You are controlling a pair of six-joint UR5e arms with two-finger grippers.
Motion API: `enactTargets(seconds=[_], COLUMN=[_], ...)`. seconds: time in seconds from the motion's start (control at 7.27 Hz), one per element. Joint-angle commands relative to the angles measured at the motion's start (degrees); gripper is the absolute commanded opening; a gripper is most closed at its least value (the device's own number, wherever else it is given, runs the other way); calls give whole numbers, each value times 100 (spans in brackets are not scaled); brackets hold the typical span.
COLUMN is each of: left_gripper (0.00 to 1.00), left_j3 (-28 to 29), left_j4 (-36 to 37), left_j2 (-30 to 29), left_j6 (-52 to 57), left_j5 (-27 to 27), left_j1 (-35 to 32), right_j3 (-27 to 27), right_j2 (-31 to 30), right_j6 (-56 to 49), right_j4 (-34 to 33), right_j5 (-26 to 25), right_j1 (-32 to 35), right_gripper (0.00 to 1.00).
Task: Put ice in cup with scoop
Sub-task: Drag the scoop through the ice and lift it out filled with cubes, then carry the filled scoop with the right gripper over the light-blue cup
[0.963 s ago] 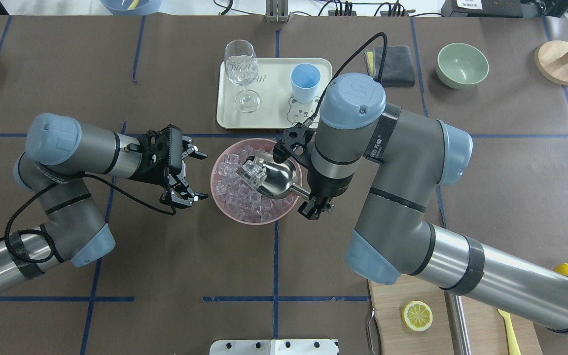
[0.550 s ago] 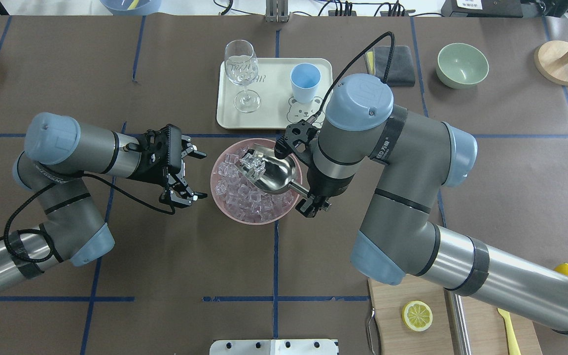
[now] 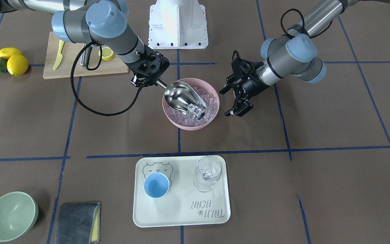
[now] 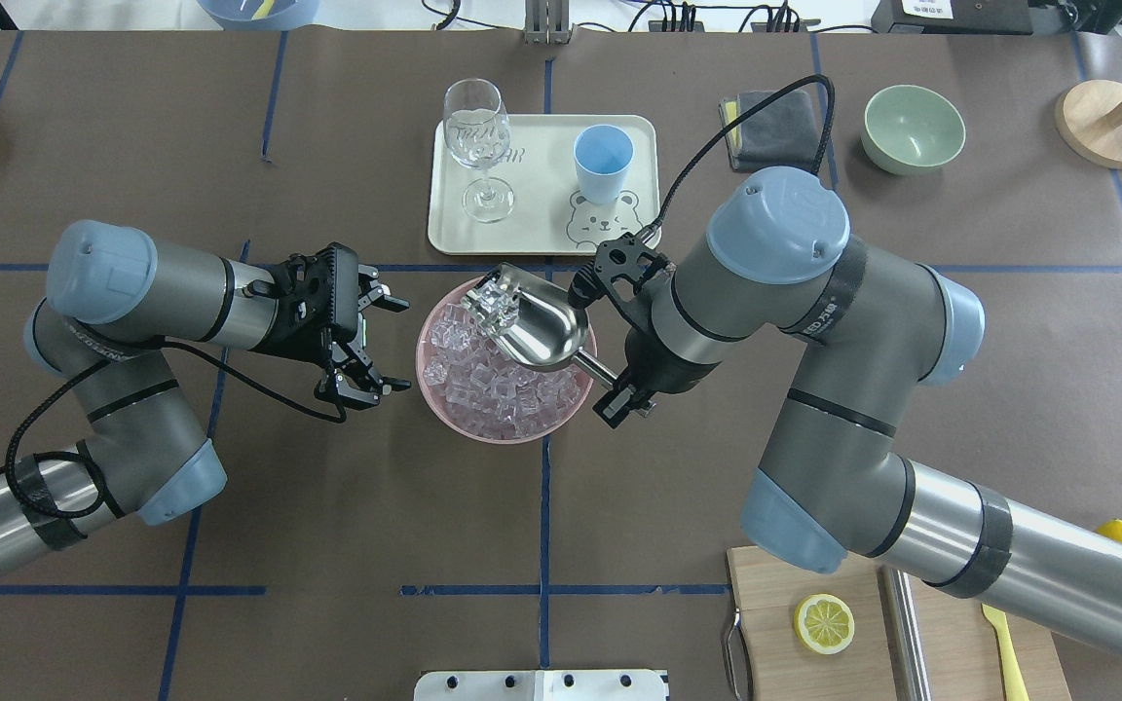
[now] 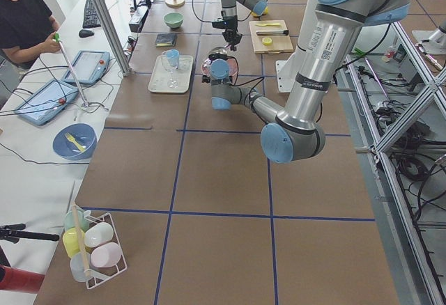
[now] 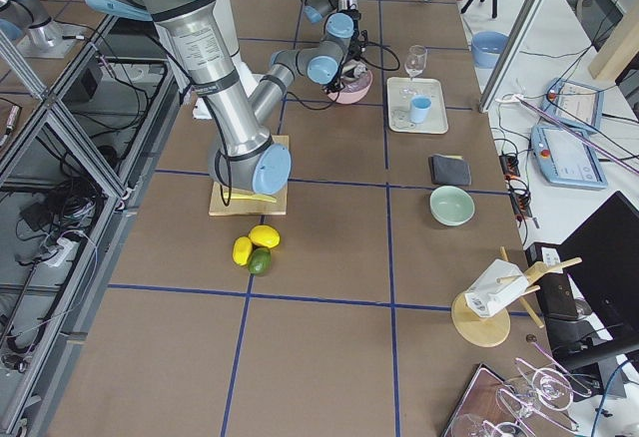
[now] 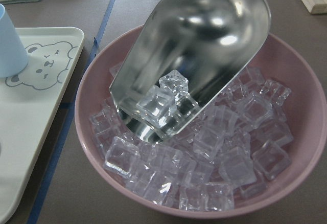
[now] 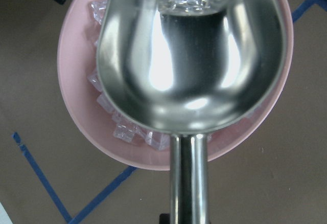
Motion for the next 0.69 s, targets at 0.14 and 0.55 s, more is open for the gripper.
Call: enactTargets(seconds=[0.14, 0.55], left_gripper=[100, 100], left_j3=[-20, -20], left_j4=[9, 9], left_j2=[3, 117], left_j6=[3, 21], left_j5=[-33, -60], left_j1=[-84, -251], right_j3=[213, -14], right_j2=[-21, -118], right_j6=[319, 372], right_j4=[56, -84], right_j5=[7, 8], right_j1=[481, 1159], right_gripper=[0, 0])
